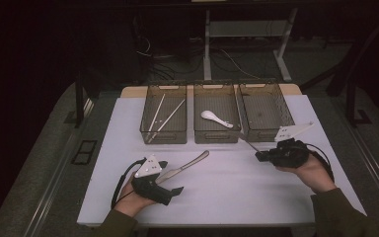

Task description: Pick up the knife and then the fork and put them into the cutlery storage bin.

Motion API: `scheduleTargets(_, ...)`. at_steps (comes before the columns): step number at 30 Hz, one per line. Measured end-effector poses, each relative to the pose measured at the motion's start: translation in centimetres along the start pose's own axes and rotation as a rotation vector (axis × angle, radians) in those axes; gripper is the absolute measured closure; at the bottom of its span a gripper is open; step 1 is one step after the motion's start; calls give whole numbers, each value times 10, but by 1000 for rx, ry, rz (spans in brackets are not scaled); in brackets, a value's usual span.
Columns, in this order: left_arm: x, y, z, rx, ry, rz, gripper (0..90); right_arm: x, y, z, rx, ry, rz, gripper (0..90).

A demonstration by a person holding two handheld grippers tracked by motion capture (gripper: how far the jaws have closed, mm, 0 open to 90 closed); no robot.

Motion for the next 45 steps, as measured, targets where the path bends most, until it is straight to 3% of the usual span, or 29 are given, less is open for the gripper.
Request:
scheduleTargets(9, 0, 0, 0, 3, -6, -2, 0, -13, 16, 23, 47, -73, 46, 864)
scheduleTargets(20, 1, -1, 1, 8, -10, -6, 0, -18, 36, 62, 138, -169, 91, 864)
scheduleTargets(29, 1, -1, 1, 8, -13, -7, 0, -17, 45, 93, 209, -220, 86, 864)
scheduleTargets(36, 2, -1, 2, 9, -21, -13, 0, -7, 53, 122, 247, -267, 66, 864)
scheduleTargets(40, 2, -2, 2, 10, -25, -15, 0, 0, 53, 142, 292, -306, 43, 864)
scheduleTargets(45, 2, -2, 2, 11, -29, -15, 0, 10, 49, 153, 341, -311, 23, 864)
Point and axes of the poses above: each handheld gripper's, and its own axes: x roughly forward along the jaws, y roughly out of its top, z roughly to its right, the point moved 4 cm from there along x, roughly forward along the jaws, and after that the axes turned 3 degrees about -z, right-handed, at the moved point
